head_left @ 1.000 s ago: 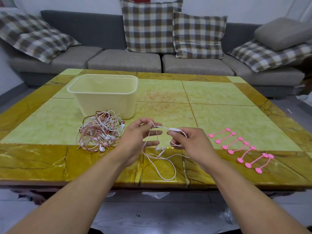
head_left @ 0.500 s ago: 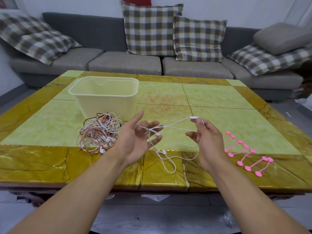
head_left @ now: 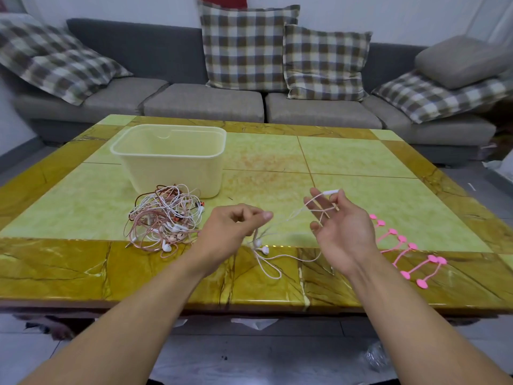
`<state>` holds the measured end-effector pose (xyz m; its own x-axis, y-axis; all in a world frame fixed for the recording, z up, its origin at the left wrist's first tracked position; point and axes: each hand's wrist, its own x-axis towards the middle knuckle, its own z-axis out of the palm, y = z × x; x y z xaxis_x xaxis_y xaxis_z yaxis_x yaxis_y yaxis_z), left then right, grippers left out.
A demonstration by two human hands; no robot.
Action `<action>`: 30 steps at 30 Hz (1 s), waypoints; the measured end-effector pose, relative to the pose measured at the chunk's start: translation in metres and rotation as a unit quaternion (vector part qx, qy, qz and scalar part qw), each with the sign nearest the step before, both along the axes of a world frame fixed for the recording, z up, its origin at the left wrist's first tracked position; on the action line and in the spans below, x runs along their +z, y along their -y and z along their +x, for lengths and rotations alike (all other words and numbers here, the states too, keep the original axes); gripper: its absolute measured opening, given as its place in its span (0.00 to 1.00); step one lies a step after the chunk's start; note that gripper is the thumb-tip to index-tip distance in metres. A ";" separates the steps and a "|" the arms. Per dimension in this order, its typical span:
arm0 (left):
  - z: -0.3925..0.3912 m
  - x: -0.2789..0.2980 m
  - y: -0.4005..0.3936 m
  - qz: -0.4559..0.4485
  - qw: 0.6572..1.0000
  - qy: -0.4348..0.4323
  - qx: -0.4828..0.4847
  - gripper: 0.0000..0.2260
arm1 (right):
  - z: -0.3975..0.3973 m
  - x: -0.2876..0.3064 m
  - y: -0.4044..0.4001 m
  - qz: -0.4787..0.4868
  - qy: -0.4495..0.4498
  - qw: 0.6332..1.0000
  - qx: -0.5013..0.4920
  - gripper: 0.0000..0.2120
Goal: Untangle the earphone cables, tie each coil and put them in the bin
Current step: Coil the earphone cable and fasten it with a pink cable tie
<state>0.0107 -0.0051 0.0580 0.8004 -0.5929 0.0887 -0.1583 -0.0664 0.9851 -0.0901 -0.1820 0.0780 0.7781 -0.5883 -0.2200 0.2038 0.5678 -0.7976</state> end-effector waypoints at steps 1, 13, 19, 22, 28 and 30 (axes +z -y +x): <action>0.002 0.001 0.001 -0.028 0.999 -0.045 0.001 0.18 | 0.000 0.000 0.001 0.022 0.006 1.000 0.014 0.17; 0.010 0.000 0.005 -0.211 0.876 -0.433 0.020 0.17 | -0.002 -0.001 -0.002 -0.113 -0.071 0.991 0.025 0.12; 0.000 0.001 0.010 -0.088 0.911 -0.400 -0.034 0.24 | -0.007 0.009 -0.013 -0.212 -0.066 0.972 0.076 0.19; -0.009 -0.001 0.009 0.015 0.966 -0.255 -0.025 0.34 | -0.006 0.008 -0.016 -0.267 -0.069 0.956 0.101 0.19; -0.020 0.006 0.009 0.036 0.997 -0.042 -0.047 0.18 | -0.003 0.003 -0.017 -0.366 -0.097 0.921 0.094 0.22; -0.026 0.005 0.011 0.036 0.996 -0.050 -0.066 0.10 | -0.003 0.002 -0.018 -0.393 -0.099 0.909 0.097 0.22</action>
